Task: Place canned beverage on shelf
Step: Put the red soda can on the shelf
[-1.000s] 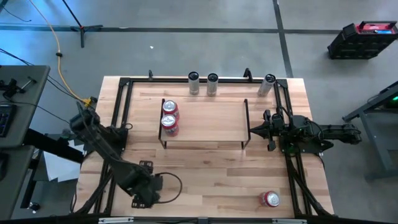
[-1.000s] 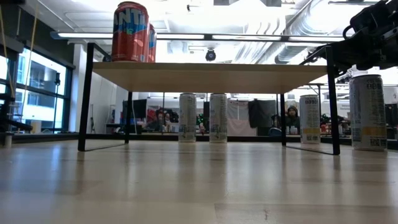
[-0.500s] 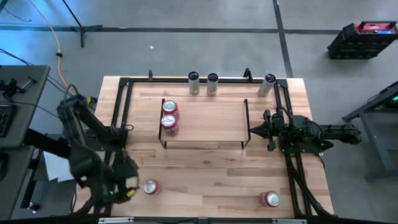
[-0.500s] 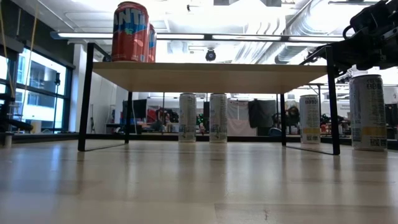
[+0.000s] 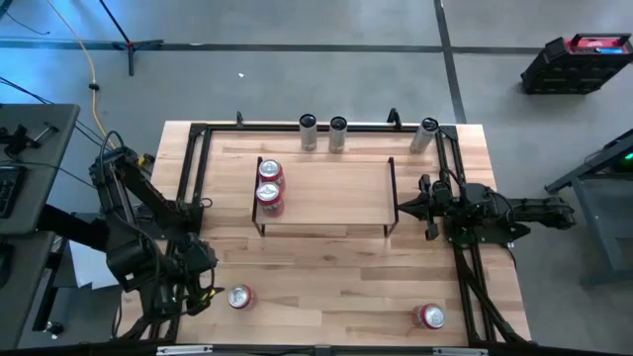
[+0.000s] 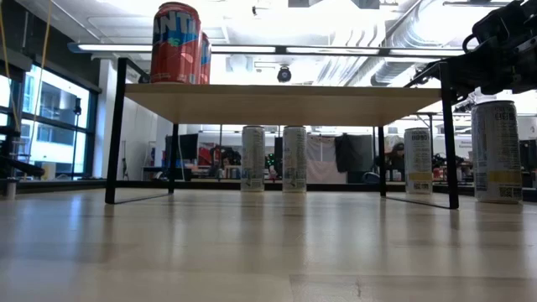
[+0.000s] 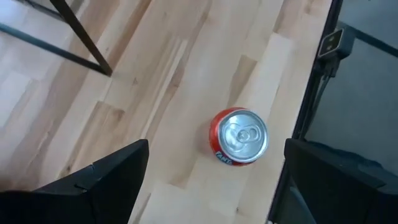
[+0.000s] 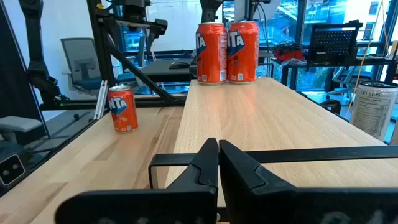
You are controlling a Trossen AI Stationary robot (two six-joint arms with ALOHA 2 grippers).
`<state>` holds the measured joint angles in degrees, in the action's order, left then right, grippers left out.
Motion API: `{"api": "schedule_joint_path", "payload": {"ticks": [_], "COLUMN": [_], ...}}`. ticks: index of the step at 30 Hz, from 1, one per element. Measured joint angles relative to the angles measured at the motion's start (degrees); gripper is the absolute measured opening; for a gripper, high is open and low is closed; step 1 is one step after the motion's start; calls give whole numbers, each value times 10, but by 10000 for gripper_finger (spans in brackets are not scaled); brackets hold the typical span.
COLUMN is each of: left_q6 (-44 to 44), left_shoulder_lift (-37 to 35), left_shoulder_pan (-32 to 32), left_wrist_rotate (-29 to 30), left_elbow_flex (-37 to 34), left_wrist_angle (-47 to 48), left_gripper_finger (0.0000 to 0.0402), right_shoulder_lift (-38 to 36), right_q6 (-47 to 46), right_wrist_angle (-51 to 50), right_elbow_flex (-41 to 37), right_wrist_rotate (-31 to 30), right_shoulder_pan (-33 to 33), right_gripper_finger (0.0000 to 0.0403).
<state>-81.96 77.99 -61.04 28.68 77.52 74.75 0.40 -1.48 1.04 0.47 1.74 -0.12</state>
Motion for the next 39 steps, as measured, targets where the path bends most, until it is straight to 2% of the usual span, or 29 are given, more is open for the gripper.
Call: {"api": "schedule_joint_path", "payload": {"ticks": [9,14,29,39], "left_q6": [66,91,82,40], "left_shoulder_lift": [32,65,115,122], "left_shoulder_pan": [35,46,46,81], "left_wrist_rotate": [-41,-47,-75,-100], "left_elbow_flex": [0,0,0,0], "left_wrist_angle": [-89,-76,-78,-79], "left_gripper_finger": [365,365,375,379], "right_shoulder_lift": [0,0,0,0], "right_q6": [0,0,0,0], "right_wrist_angle": [0,0,0,0], "right_elbow_flex": [0,0,0,0], "right_wrist_rotate": [0,0,0,0], "right_shoulder_pan": [0,0,0,0], "right_gripper_finger": [0,0,0,0]}}
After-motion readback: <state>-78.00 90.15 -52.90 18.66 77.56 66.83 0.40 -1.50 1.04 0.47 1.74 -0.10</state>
